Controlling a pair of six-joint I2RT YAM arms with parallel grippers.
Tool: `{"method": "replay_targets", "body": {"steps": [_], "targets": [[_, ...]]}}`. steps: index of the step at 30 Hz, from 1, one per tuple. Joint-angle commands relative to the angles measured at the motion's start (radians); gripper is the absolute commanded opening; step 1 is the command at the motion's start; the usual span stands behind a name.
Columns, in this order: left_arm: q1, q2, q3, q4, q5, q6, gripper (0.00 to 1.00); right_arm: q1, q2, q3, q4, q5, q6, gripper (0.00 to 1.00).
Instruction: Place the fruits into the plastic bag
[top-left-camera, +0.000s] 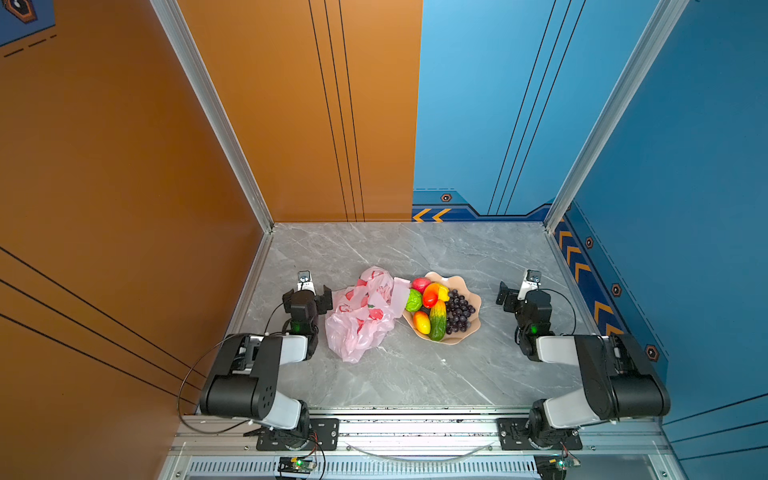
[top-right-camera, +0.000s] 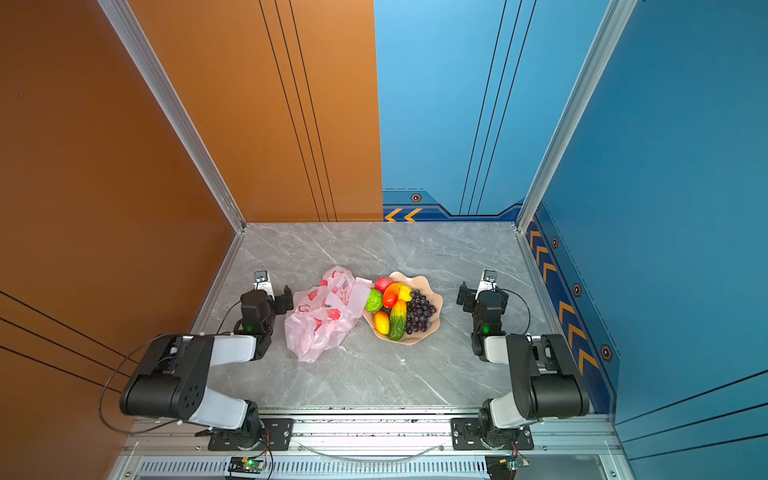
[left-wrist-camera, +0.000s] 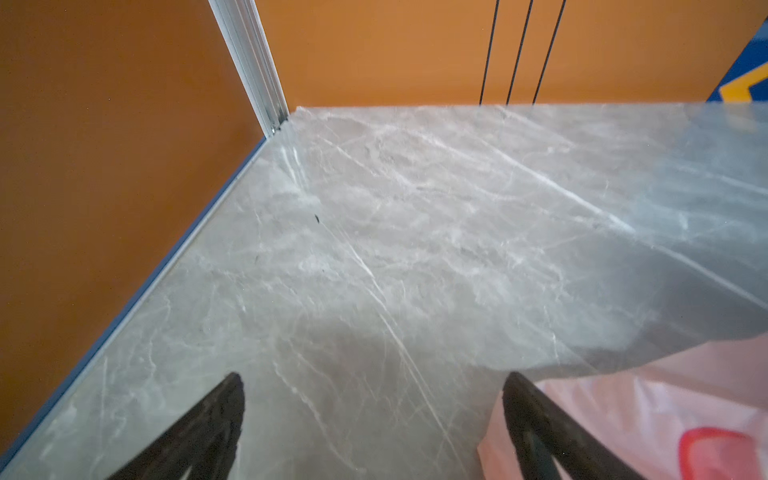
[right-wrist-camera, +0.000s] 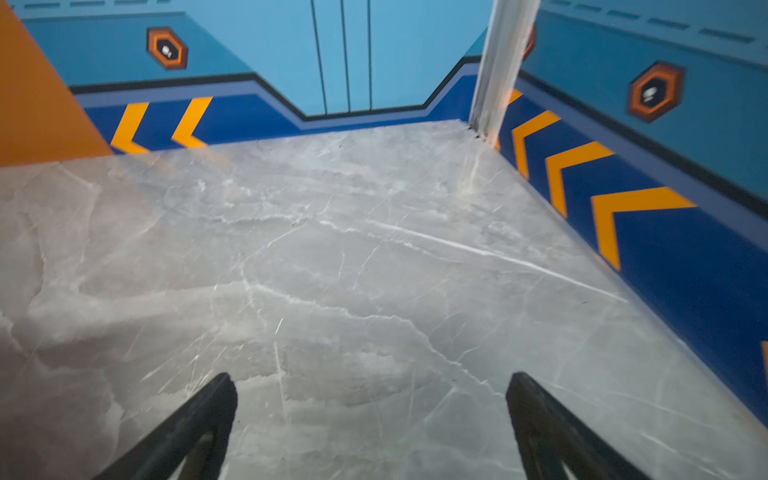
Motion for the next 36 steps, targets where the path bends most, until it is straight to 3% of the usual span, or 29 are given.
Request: {"method": "replay_targets", "body": {"steps": [1, 5, 10, 15, 19, 30, 36], "targets": [[0.009, -0.109, 0.065, -0.169, -0.073, -0.035, 0.98, -0.003, -0.100, 0.038, -0.142, 0.095, 0.034, 1.00], [0.012, -0.197, 0.149, -0.383, -0.186, -0.174, 0.98, -0.013, -0.220, 0.086, -0.290, 0.113, 0.103, 1.00], [0.014, -0.239, 0.303, -0.739, -0.211, -0.329, 0.98, -0.018, -0.277, 0.238, -0.592, 0.051, 0.227, 1.00], [0.000, -0.323, 0.360, -0.898, -0.182, -0.406, 0.98, 0.006, -0.301, 0.342, -0.829, -0.067, 0.324, 1.00], [0.003, -0.397, 0.404, -0.962, -0.038, -0.460, 0.98, 0.039, -0.355, 0.379, -0.950, -0.151, 0.357, 1.00], [-0.035, -0.416, 0.613, -1.315, 0.343, -0.439, 0.98, 0.103, -0.422, 0.558, -1.352, -0.424, 0.347, 1.00], [-0.156, -0.410, 0.630, -1.412, 0.464, -0.427, 0.98, 0.197, -0.408, 0.668, -1.545, -0.463, 0.338, 1.00]]}}
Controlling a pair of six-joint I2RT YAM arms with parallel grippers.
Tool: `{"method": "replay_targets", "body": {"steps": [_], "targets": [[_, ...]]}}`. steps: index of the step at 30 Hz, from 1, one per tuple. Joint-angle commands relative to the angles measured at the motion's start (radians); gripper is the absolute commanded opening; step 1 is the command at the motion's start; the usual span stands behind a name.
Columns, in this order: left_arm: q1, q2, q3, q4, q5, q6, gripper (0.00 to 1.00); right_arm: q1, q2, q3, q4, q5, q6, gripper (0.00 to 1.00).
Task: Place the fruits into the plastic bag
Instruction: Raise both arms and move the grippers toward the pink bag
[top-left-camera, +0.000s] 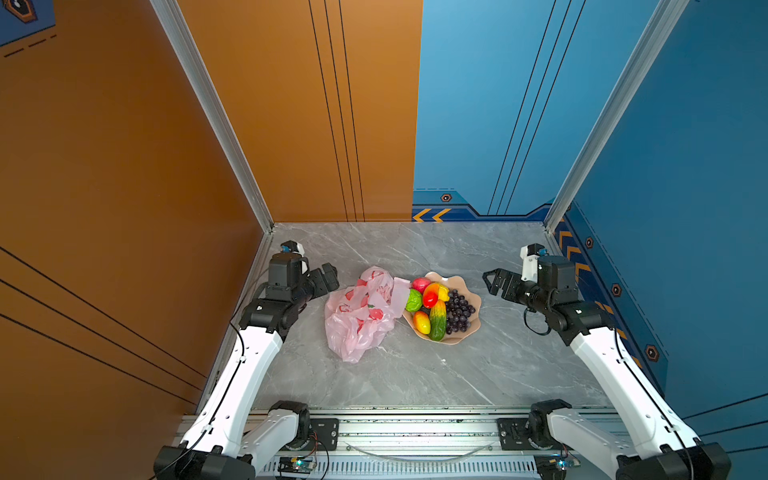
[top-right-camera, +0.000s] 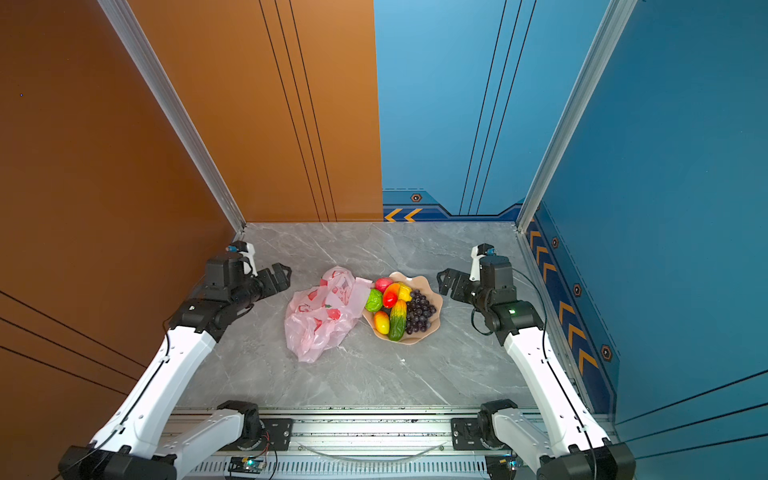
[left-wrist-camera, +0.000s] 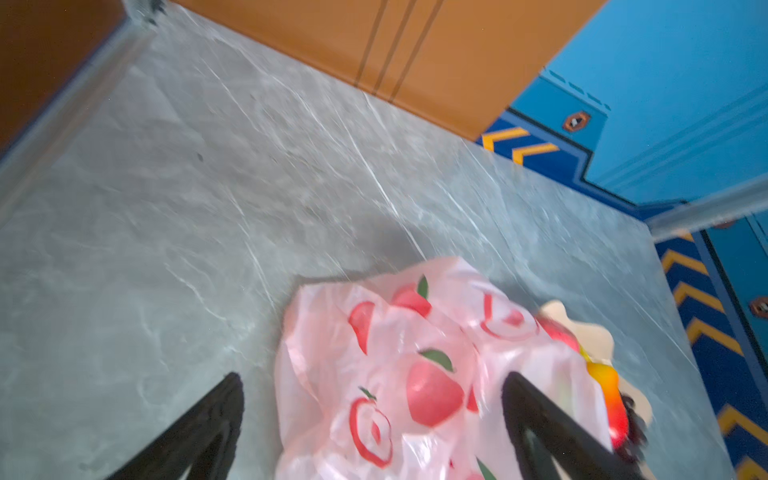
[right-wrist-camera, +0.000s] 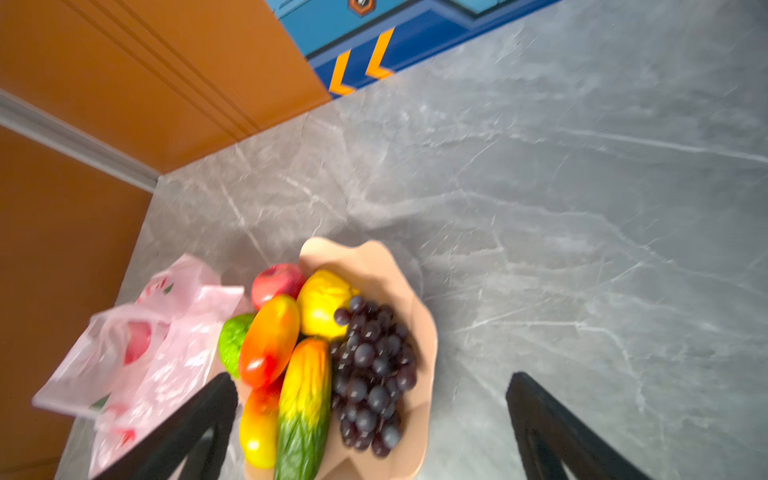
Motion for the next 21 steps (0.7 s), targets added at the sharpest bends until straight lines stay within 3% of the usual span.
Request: {"method": "replay_targets", "body": {"steps": [1, 10, 21], "targets": [[-0.089, 0.006, 0.049, -0.124, 0.101, 0.021, 0.98, 0.052, 0.008, 0.061, -0.181, -0.047, -0.007, 1.00], [-0.408, 0.169, 0.326, -0.339, -0.077, 0.110, 0.98, 0.211, 0.009, 0.082, -0.191, -0.025, 0.082, 1.00], [-0.529, 0.419, 0.554, -0.503, -0.239, 0.146, 0.98, 0.317, 0.201, 0.198, -0.164, -0.033, 0.046, 1.00]]}}
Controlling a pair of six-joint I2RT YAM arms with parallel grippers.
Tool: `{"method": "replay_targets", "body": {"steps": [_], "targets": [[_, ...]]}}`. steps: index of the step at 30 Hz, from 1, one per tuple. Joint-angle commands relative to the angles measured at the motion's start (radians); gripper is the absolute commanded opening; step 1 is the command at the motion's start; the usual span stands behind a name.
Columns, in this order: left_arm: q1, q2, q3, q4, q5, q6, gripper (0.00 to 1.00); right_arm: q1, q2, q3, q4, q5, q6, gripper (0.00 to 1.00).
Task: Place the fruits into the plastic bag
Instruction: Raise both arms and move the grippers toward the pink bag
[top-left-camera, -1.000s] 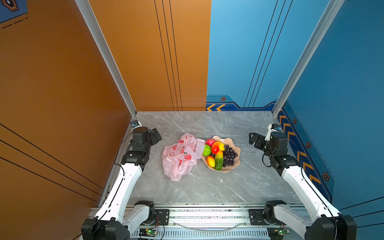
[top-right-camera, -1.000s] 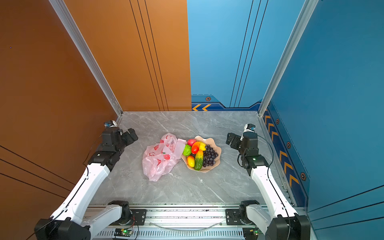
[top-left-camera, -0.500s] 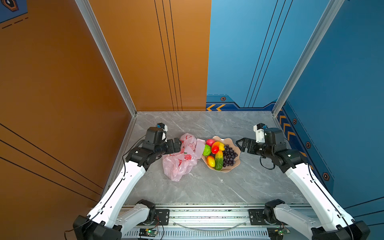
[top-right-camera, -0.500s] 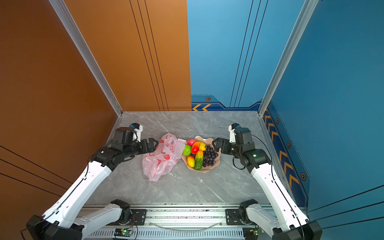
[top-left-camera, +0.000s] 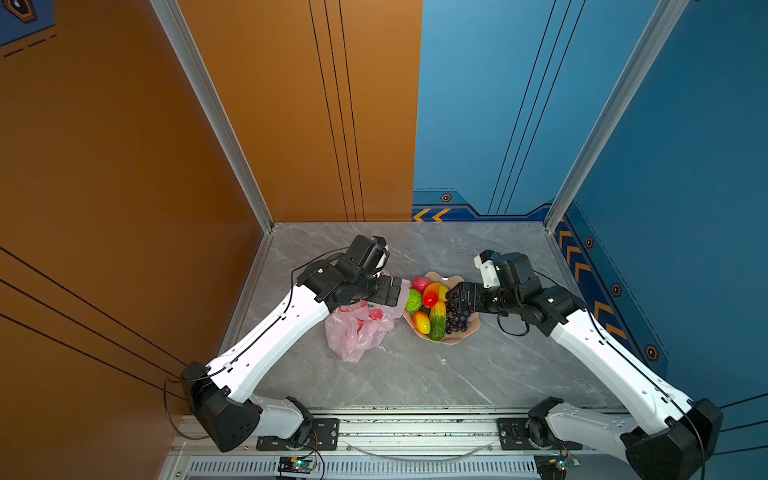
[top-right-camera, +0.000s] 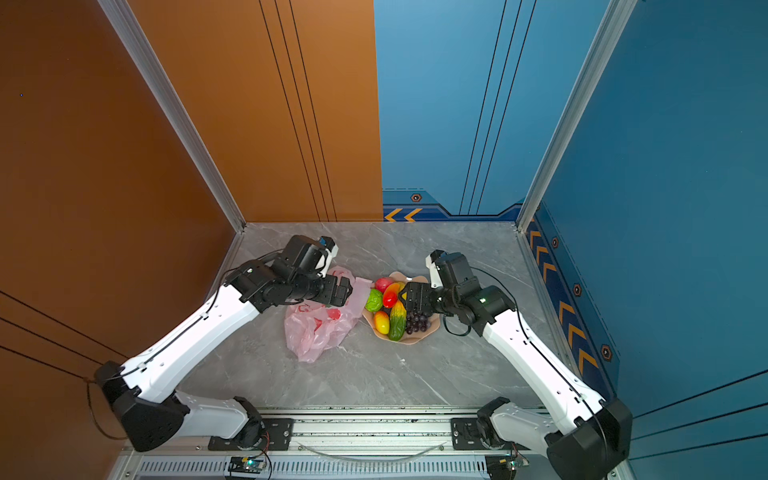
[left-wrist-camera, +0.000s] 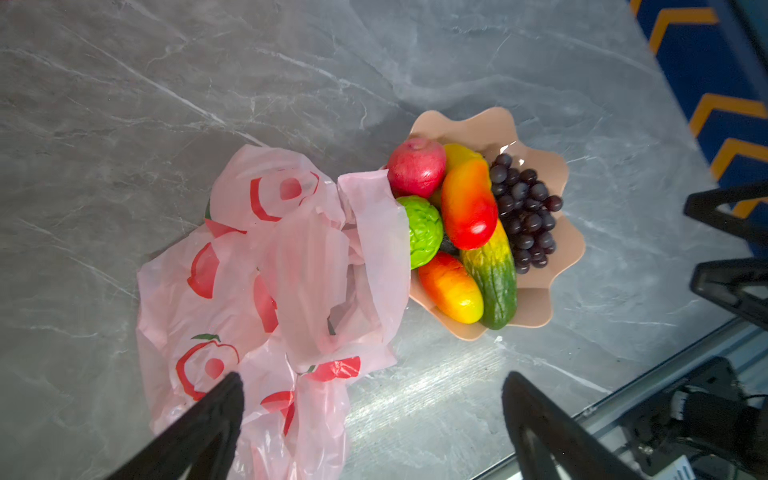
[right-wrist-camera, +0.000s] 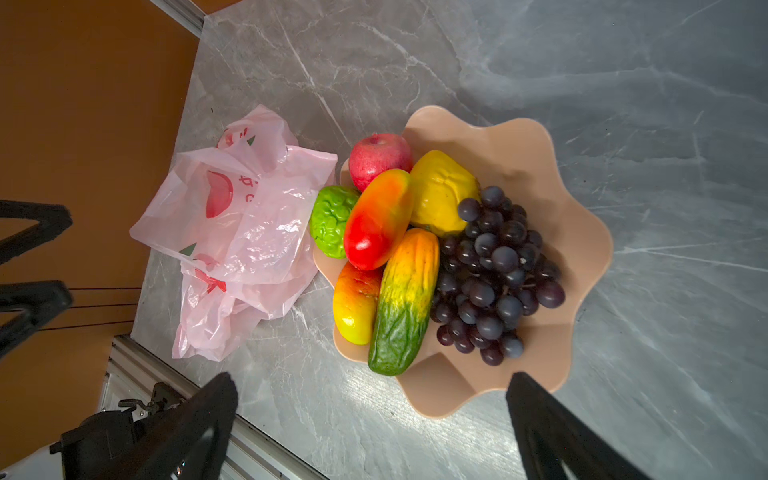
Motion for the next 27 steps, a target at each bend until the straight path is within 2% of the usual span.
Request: {"method": "replay_targets", "body": {"steps": [1, 5, 11, 14, 19, 22, 25, 27], "targets": [[-0.024, 0.065, 0.087, -0.118, -0.111, 0.022, 0.98, 0.012, 0.047, 0.056, -0.011, -0.017, -0.022, 1.00], [-0.048, 0.135, 0.132, -0.151, -0.164, 0.018, 0.99, 0.021, 0.081, 0.071, 0.019, -0.029, -0.021, 1.00], [-0.058, 0.187, 0.109, -0.163, -0.232, -0.004, 0.88, 0.035, 0.097, 0.054, 0.068, -0.040, -0.004, 1.00], [-0.057, 0.191, 0.091, -0.168, -0.270, -0.007, 0.78, 0.044, 0.099, 0.048, 0.080, -0.039, -0.003, 1.00], [-0.025, 0.214, 0.069, -0.164, -0.262, -0.015, 0.68, 0.049, 0.094, 0.038, 0.097, -0.030, 0.000, 1.00], [-0.015, 0.235, 0.058, -0.154, -0.242, -0.015, 0.54, 0.051, 0.088, 0.027, 0.101, -0.027, 0.006, 1.00], [-0.003, 0.233, 0.033, -0.123, -0.215, -0.017, 0.35, 0.052, 0.081, 0.012, 0.108, -0.019, 0.014, 1.00], [0.009, 0.221, 0.011, -0.097, -0.185, -0.023, 0.17, 0.055, 0.076, 0.007, 0.110, -0.017, 0.016, 1.00]]}}
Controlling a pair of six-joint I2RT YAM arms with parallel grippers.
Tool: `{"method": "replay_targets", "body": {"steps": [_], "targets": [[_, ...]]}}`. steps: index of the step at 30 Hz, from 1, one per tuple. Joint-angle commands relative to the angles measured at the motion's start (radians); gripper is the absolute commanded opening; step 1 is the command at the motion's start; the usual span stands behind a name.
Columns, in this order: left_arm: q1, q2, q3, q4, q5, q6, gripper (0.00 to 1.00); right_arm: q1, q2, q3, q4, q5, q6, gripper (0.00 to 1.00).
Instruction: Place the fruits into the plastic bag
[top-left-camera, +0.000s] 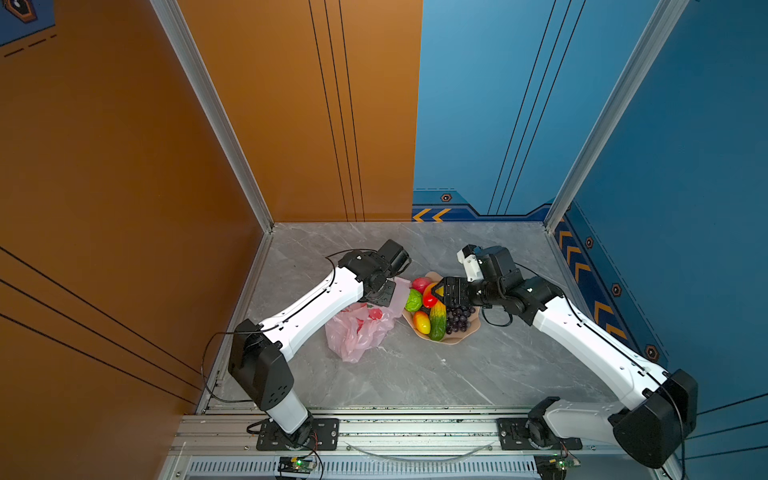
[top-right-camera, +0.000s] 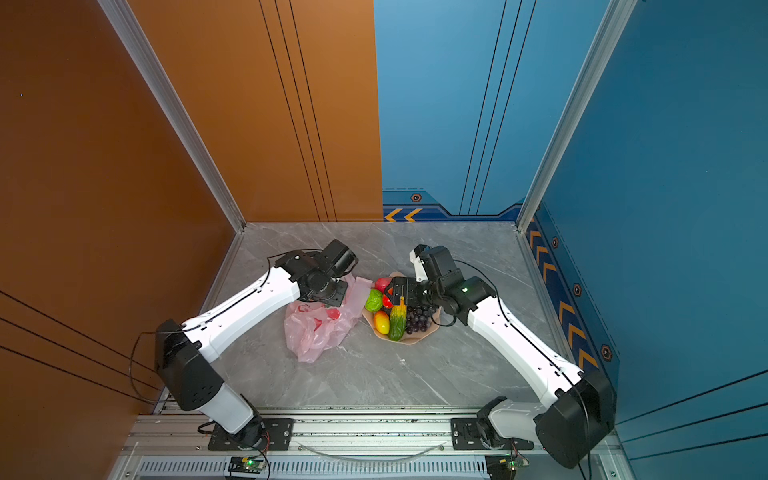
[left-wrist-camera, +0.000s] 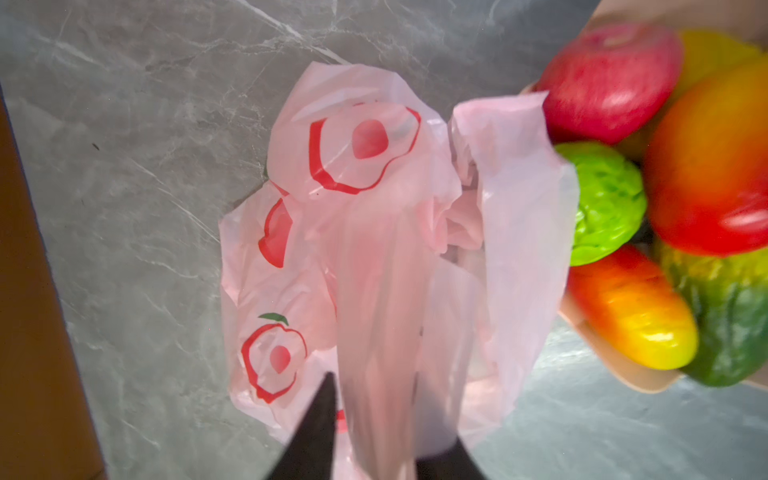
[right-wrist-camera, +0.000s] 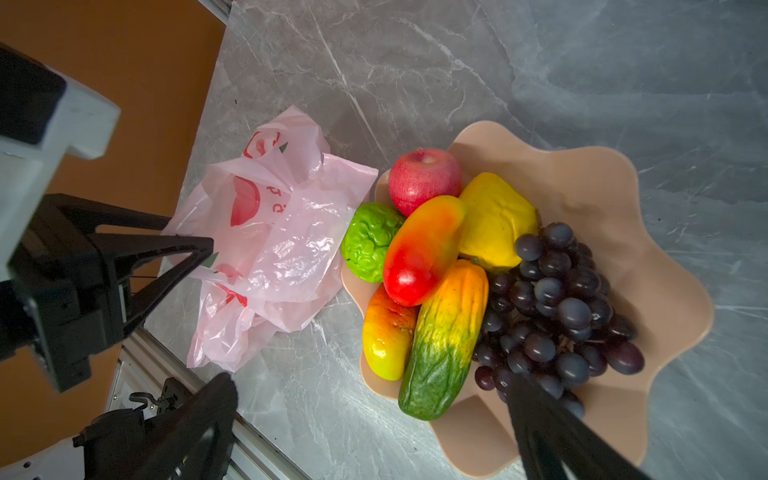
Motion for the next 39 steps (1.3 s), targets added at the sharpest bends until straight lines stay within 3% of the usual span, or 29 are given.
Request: {"method": "replay_targets", "body": {"steps": [1, 2, 3, 11, 17, 29, 39], "targets": [[0.026, -0.011, -0.035, 0.035, 0.051, -0.011, 0.08, 0.010, -0.019, -0.019, 0.018, 0.012, 0.020, 1.00], [0.033, -0.019, -0.046, 0.047, 0.064, -0.013, 0.01, 0.013, -0.021, -0.023, 0.019, 0.013, 0.020, 1.00], [0.040, -0.027, -0.057, 0.057, 0.071, -0.013, 0.00, 0.016, -0.024, -0.024, 0.017, 0.014, 0.021, 1.00], [0.061, -0.100, -0.053, 0.068, 0.095, 0.079, 0.00, 0.021, -0.033, -0.039, 0.018, 0.005, 0.003, 1.00], [0.027, -0.197, -0.050, 0.066, 0.123, 0.203, 0.00, 0.033, -0.009, -0.030, 0.070, -0.077, 0.000, 1.00], [0.014, -0.352, -0.077, 0.068, 0.166, 0.257, 0.00, 0.108, 0.107, 0.043, 0.178, -0.172, 0.025, 1.00], [-0.003, -0.410, -0.132, 0.078, 0.168, 0.248, 0.00, 0.112, 0.183, 0.059, 0.393, -0.188, 0.179, 1.00]]}}
